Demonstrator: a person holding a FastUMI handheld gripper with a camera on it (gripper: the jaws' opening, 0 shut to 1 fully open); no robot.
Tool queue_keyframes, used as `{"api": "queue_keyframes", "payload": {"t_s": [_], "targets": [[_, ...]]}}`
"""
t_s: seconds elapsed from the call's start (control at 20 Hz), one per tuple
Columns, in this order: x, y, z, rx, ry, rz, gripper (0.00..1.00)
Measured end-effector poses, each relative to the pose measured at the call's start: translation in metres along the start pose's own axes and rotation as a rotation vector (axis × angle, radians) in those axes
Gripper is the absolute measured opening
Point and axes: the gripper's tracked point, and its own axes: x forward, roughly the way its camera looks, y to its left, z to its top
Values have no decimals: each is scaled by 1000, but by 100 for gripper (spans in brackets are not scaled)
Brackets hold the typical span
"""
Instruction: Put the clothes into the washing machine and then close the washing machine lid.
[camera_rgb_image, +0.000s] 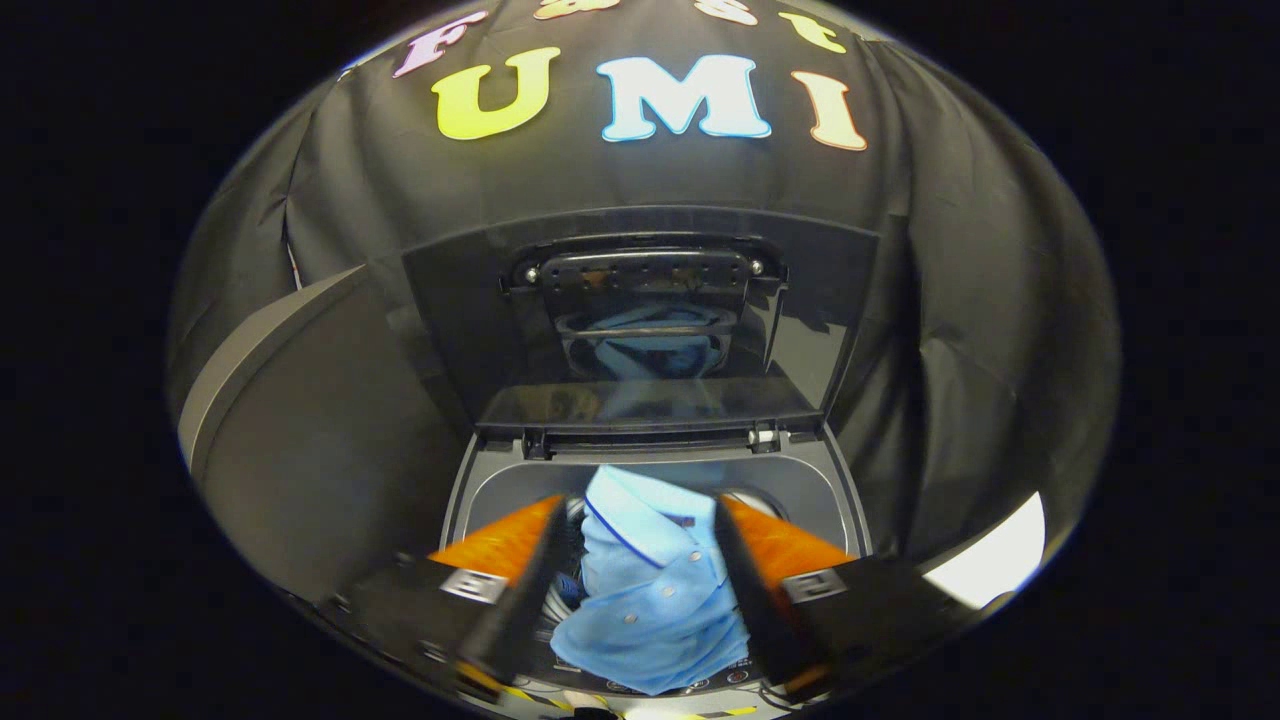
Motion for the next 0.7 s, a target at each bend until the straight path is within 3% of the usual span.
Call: {"api": "queue_keyframes", "payload": {"t_s": [0.05,0.3,0.7], "targets": [[-2,0,-3,-2,1,1,100],[-7,5,2,-14,-35,14,97],[-42,16,73,-20,-336,52,97]]}}
